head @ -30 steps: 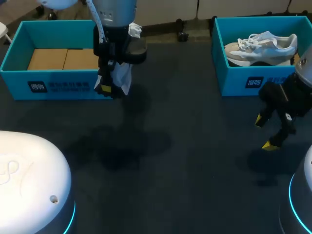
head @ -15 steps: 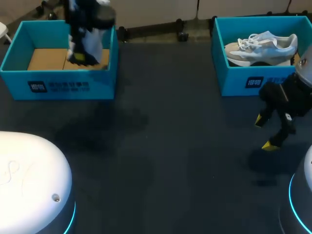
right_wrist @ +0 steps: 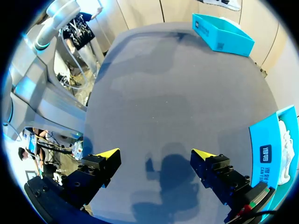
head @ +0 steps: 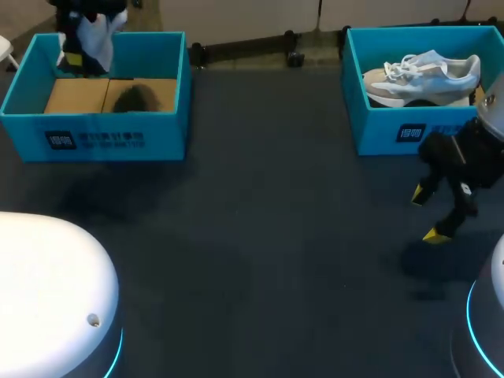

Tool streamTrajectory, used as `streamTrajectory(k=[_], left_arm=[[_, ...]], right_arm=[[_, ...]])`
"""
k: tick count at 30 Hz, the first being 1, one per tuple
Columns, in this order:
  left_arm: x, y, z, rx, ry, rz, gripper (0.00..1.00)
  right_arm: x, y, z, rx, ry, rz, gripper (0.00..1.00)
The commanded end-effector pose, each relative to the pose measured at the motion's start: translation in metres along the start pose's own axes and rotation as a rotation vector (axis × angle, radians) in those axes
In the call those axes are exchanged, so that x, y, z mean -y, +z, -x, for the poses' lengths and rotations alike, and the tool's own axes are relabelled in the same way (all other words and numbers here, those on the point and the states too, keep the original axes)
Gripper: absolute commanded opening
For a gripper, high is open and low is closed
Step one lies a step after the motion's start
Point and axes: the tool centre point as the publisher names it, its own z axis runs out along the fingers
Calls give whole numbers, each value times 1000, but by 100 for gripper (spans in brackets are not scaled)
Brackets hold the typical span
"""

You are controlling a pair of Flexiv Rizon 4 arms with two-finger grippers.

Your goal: Take the shoe out of the shoebox, open the shoe tongue, remove and reinsert the insole, then place the shoe into the shoebox

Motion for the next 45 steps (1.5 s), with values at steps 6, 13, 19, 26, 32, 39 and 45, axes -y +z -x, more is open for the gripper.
streamTrajectory(k=[6,13,19,26,32,39,45], left_arm=[[-52,-3,45,-34,45,1,0],[-52,-3,45,-34,45,1,0],[-52,-3,45,-34,45,1,0],[-74,5,76,-29,-5,-2,0],[-93,19,115,-49,0,-20,0],[-110,22,119,-43,49,-52,0],[-124,24,112,14,329,-59,0]], right_arm=[[0,1,0,0,1,-3,100],[0,1,0,0,1,-3,100],[0,1,0,0,1,-3,100],[0,1,0,0,1,-3,100],[0,1,0,0,1,-3,100],[0,1,0,0,1,-3,100],[0,1,0,0,1,-3,100]])
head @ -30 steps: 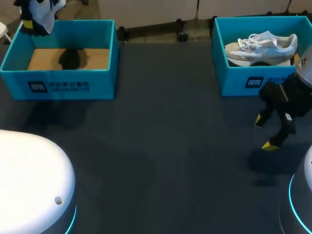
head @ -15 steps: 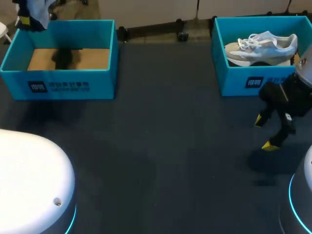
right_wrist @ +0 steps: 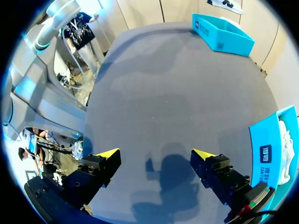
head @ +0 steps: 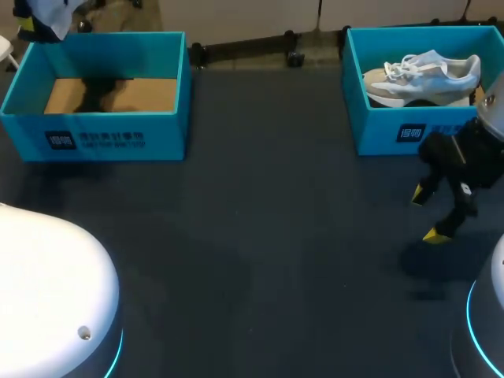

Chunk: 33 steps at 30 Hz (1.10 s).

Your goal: Take the shoe out of the shoebox, open the shoe tongue, remove and reinsert the insole, then place the shoe into the shoebox

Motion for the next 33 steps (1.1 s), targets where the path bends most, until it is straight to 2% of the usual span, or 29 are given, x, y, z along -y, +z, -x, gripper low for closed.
streamTrajectory(k=[1,3,11,13,32,33], left_arm=[[-10,-1,-13,57,238,7,0],[-13,2,-20,106,338,52,0],[-24,5,-46,239,661,134,0],[-30,6,-50,289,820,157,0],[-30,6,-50,289,820,157,0],[-32,7,-46,296,848,151,0]], right_arm=[[0,1,0,0,1,-3,100],[0,1,0,0,1,-3,100],[0,1,0,0,1,-3,100],[0,1,0,0,1,-3,100],[0,1,0,0,1,-3,100],[0,1,0,0,1,-3,100]])
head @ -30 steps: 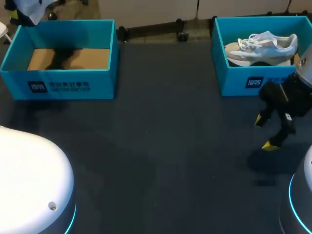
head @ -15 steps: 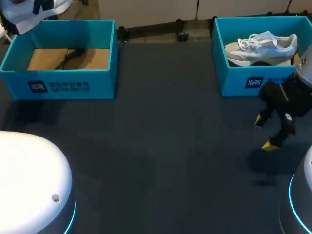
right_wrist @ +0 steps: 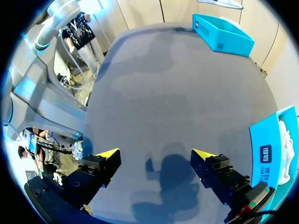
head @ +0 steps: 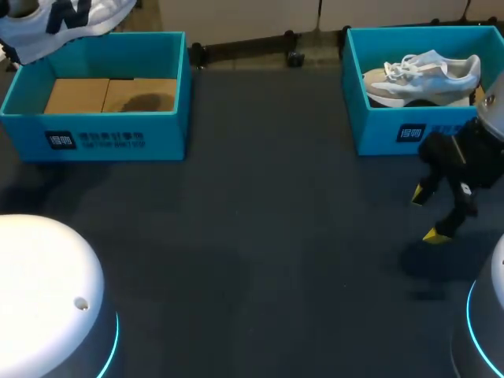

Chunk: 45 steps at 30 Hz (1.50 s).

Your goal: Take the shoe out of the shoebox, open the shoe tongue, remove and reinsert the insole, then place the shoe into the shoebox

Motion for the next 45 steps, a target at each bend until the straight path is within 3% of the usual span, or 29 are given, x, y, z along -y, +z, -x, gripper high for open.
streamTrajectory(k=[1,6,16,23,37,39,45], left_arm=[[-7,3,0,51,25,-2,0],[-25,14,-5,65,119,-18,0],[-36,33,-15,49,239,21,0],[-44,52,-20,46,307,-4,0],[-56,74,2,62,429,-14,0],[-59,73,1,62,471,46,0],[-59,73,1,62,471,46,0]], right_arm=[[0,1,0,0,1,-3,100],[0,1,0,0,1,-3,100],[0,1,0,0,1,-3,100],[0,1,0,0,1,-3,100],[0,1,0,0,1,-3,100],[0,1,0,0,1,-3,100],[0,1,0,0,1,-3,100]])
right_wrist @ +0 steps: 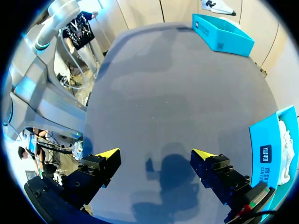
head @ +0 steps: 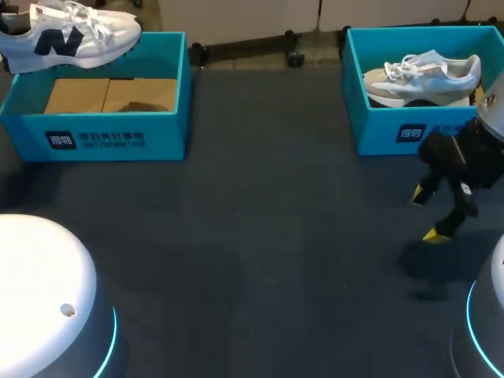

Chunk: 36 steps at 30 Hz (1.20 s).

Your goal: Take the shoe out of the shoebox, open the shoe tongue, remove and reinsert the insole, then place the shoe into the shoebox

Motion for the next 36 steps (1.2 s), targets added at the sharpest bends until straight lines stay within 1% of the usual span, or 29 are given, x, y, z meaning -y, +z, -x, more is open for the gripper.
streamTrajectory(k=[1,7,8,12,15,16,24,34,36], left_arm=[[4,-2,0,1,2,10,0],[4,-2,0,1,2,10,0],[0,1,4,-6,12,-17,0],[-8,11,17,-30,47,-3,0],[-12,28,26,-60,78,2,0],[-14,34,27,-55,85,-16,0],[-20,67,28,-92,57,-34,0],[-21,78,34,-100,83,-47,0],[-20,79,35,-99,90,-33,0]], right_arm=[[0,1,0,0,1,-3,100],[0,1,0,0,1,-3,100],[0,1,0,0,1,-3,100],[0,1,0,0,1,-3,100],[0,1,0,0,1,-3,100],[0,1,0,0,1,-3,100],[0,1,0,0,1,-3,100],[0,1,0,0,1,-3,100],[0,1,0,0,1,-3,100]])
